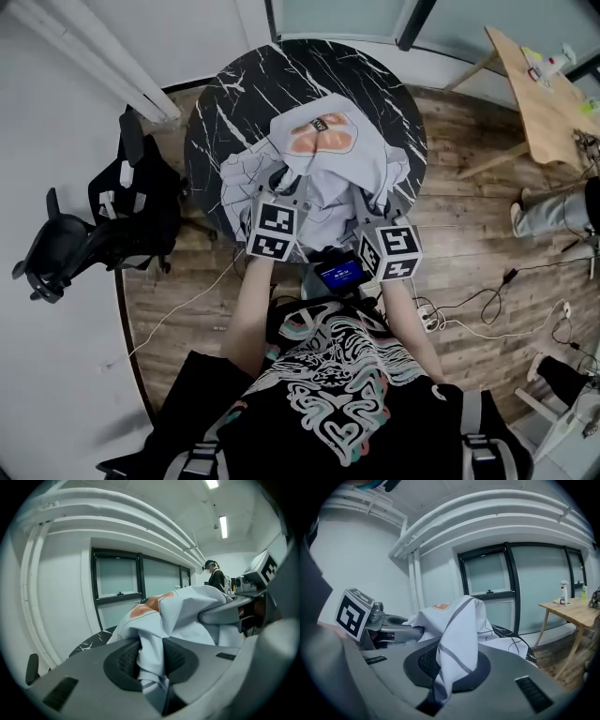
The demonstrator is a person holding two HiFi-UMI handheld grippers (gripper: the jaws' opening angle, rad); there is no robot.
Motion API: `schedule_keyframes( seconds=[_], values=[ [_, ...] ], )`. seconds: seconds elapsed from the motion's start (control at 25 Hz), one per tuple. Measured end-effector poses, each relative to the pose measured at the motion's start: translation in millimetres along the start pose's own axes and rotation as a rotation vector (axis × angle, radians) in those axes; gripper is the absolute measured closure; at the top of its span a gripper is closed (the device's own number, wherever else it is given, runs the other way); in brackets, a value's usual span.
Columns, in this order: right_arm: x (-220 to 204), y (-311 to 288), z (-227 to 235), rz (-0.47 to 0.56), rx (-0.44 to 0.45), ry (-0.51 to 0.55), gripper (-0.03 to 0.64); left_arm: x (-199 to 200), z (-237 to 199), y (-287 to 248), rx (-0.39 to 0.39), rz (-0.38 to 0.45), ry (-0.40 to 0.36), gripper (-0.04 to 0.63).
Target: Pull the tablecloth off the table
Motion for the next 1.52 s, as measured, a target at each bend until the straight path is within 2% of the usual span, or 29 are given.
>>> schedule_keyframes(
  seconds=[0.84, 1.52],
  values=[
    [36.5, 47.6, -17.3, 0.116, 0.000, 0.060, 0.603, 30.8, 25.6, 56.3, 0.029, 0.113, -0.027, 0.522],
    [37.8, 58.3, -23.3, 0.124, -0.008, 0.090, 0.603, 32.7, 30.1, 64.7, 0.015, 0.135, -0.032, 0.523]
  ],
)
Point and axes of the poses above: the fingertips, and each gripper's own axes: y backward along the fingers, z to its right, x out of its top, the point moved 8 cm from there along y, backward along the fingers, and after that the axes turned 10 degrees about y, right-handed, at the moved point
